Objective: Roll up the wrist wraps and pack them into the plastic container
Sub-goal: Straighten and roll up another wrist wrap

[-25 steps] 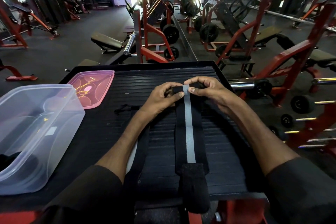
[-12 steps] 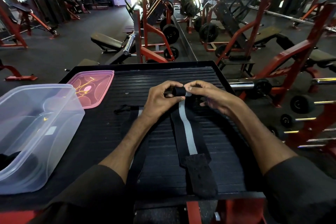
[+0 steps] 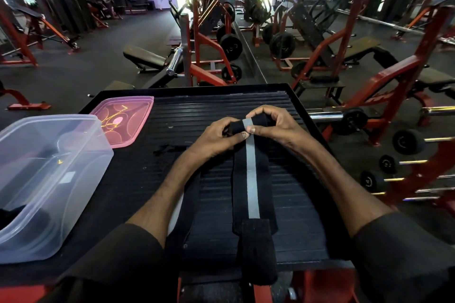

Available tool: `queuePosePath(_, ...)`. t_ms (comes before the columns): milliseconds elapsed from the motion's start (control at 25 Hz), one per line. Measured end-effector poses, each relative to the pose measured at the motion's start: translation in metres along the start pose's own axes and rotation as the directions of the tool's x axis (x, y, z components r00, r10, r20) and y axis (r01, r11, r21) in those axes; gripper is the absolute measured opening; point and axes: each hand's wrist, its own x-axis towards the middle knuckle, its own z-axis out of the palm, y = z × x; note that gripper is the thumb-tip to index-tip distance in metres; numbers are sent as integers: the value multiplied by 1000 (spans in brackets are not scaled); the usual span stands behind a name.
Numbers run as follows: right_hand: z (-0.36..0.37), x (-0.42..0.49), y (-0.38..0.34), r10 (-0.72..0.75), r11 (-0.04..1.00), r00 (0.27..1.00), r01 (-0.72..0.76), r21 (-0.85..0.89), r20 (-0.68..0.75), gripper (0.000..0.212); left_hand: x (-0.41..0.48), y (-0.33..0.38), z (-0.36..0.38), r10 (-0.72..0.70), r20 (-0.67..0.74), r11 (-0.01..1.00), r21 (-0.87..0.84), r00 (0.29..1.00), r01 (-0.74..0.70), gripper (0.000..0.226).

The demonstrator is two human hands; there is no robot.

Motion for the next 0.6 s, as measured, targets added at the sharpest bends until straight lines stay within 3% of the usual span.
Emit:
queuePosePath(160,1,2,4,51,999,997,-52,3,56,35,-4,-1,1,133,-110,991,24,985,-131,34)
queuePosePath(280,-2,3,-3,181,984,978,-180,-16,107,40,-6,0,3,180,-166,982,85,969,-168,37)
queuePosePath(440,-11,1,-18,363,901,913,-395,181,185,37,-9,3,6,229,-181,972,91,956,-215,38)
queuePosePath(600,-6,0,-5,429,903,877,-421,-83,217,44,-10,5,8,271,-255,962,112,928,-250,37)
